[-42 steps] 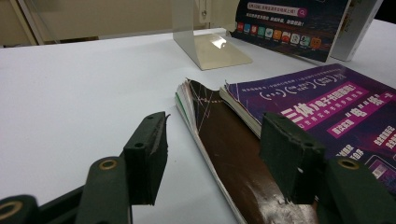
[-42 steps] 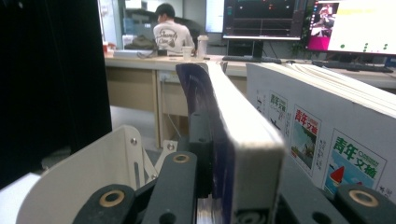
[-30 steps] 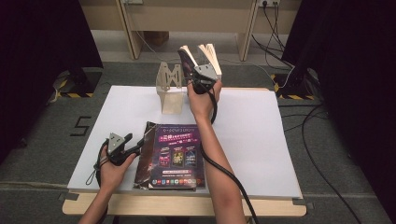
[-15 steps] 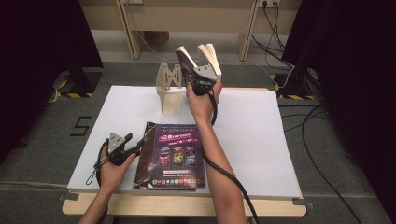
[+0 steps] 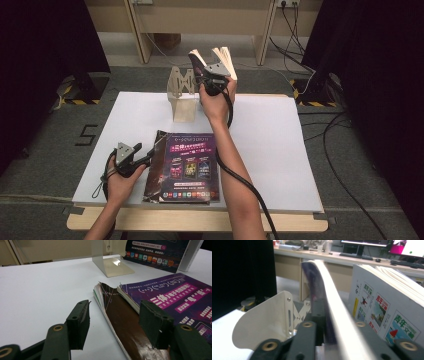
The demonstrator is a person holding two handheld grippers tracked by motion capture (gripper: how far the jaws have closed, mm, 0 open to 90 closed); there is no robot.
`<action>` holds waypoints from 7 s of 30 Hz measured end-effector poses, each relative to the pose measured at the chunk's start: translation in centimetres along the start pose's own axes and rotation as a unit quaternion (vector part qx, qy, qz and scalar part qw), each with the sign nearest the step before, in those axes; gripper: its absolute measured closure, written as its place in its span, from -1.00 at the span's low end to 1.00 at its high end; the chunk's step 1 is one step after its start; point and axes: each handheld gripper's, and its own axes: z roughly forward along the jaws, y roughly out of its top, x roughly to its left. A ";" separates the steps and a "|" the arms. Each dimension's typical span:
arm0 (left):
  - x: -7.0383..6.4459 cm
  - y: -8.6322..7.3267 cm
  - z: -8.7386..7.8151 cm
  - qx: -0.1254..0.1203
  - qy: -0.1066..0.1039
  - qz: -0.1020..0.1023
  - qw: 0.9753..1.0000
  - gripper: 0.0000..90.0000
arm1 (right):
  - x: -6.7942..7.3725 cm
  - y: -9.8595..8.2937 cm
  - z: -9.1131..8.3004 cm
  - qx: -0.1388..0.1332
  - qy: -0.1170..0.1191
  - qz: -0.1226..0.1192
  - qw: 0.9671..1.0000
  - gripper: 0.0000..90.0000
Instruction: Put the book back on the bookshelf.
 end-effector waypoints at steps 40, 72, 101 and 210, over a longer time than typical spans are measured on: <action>-0.3 0.0 0.1 0.003 0.000 0.016 1.000 -0.06 | 0.7 -1.8 -2.3 -0.052 -0.073 0.014 0.996 0.54; -0.3 0.0 0.1 0.007 0.002 0.012 1.000 -0.06 | 0.1 -3.6 -6.5 -0.044 -0.036 0.030 0.998 0.37; -0.2 0.0 0.1 0.006 -0.002 0.007 1.000 -0.06 | -1.0 -5.7 -9.7 0.000 -0.007 0.024 1.000 0.33; -2.7 3.5 4.8 0.211 -0.153 -0.179 0.949 0.92 | 0.0 -16.7 -6.9 0.276 0.116 0.070 0.951 0.31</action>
